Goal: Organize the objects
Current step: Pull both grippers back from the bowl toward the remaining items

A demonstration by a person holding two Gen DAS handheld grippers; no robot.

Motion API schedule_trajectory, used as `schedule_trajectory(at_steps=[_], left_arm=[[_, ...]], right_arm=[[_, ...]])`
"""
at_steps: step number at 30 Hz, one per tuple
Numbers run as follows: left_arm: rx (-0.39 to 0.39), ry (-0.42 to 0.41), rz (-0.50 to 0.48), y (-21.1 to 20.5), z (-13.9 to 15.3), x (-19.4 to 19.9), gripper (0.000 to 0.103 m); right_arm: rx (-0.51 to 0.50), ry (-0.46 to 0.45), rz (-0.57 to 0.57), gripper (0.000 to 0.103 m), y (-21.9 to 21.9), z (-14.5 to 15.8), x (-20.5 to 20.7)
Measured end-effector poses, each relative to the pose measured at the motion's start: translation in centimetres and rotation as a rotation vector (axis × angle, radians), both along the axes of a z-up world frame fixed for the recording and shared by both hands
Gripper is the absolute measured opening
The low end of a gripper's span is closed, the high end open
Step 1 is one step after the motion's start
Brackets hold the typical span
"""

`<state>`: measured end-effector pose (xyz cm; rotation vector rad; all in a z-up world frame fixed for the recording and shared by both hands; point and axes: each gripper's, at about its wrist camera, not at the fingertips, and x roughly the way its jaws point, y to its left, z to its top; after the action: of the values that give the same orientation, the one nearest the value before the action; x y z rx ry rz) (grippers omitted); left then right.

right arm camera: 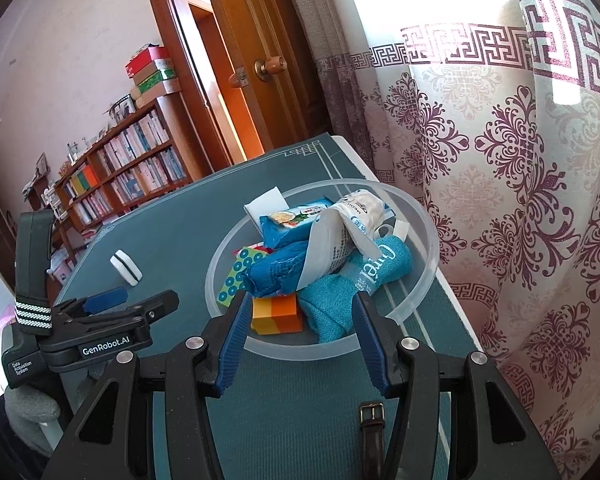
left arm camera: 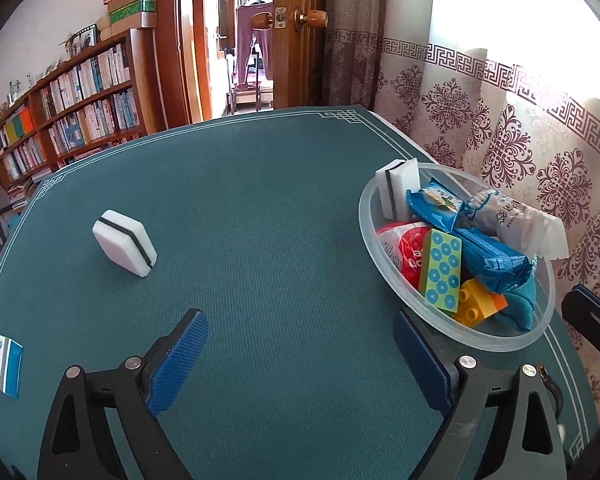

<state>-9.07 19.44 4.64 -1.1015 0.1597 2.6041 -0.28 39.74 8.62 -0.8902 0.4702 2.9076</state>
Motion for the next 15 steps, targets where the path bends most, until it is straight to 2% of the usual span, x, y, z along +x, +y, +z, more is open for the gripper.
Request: schedule_trajectory(at_steps=[15], left_arm=[[-0.003,-0.027,0.167,-6.8,-0.8,0.3,0.098]], right_arm=[[0.006,-0.021,0.085,0.055,-4.3,-0.6,-0.1]])
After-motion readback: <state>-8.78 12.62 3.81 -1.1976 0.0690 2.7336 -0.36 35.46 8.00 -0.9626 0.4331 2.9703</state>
